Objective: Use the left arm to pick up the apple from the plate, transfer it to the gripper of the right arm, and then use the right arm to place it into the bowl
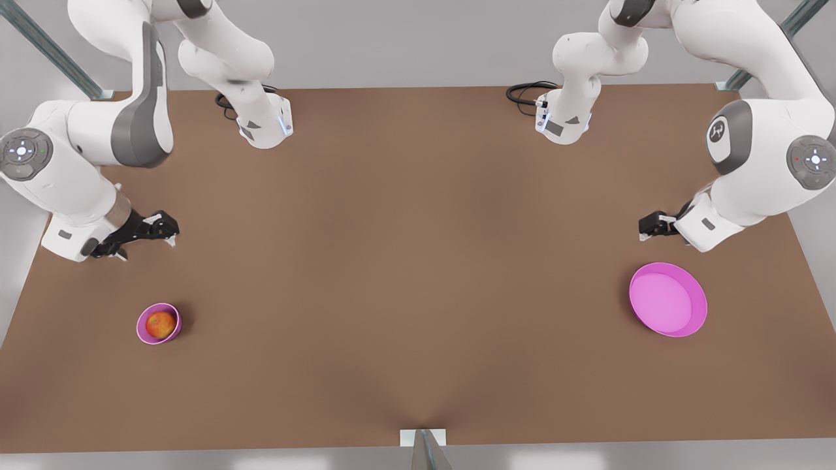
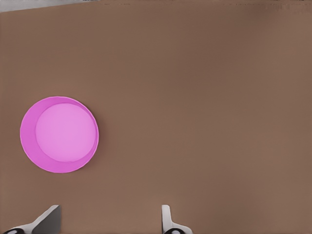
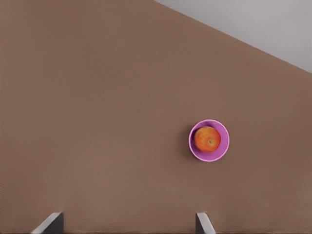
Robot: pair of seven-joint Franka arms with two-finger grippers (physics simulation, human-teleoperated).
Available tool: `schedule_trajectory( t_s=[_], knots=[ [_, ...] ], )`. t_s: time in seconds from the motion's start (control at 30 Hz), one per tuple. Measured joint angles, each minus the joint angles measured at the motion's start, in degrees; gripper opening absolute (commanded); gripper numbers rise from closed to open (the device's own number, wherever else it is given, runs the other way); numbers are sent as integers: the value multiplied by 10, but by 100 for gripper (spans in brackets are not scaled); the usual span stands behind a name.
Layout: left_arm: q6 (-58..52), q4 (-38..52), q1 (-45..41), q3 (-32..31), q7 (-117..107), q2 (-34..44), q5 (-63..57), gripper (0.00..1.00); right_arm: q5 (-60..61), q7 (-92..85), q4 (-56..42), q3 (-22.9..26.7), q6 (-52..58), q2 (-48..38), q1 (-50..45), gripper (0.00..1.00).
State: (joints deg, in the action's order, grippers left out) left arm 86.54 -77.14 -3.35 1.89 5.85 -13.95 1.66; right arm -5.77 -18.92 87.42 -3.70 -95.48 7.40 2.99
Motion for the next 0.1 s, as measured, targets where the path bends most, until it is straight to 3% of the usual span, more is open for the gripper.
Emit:
schedule_trajectory(
  t_s=[0.1],
  knots=[
    [1,23,-1,0,-2,-21,0,100,12,34,21,12,-20,6,-2,100]
  ],
)
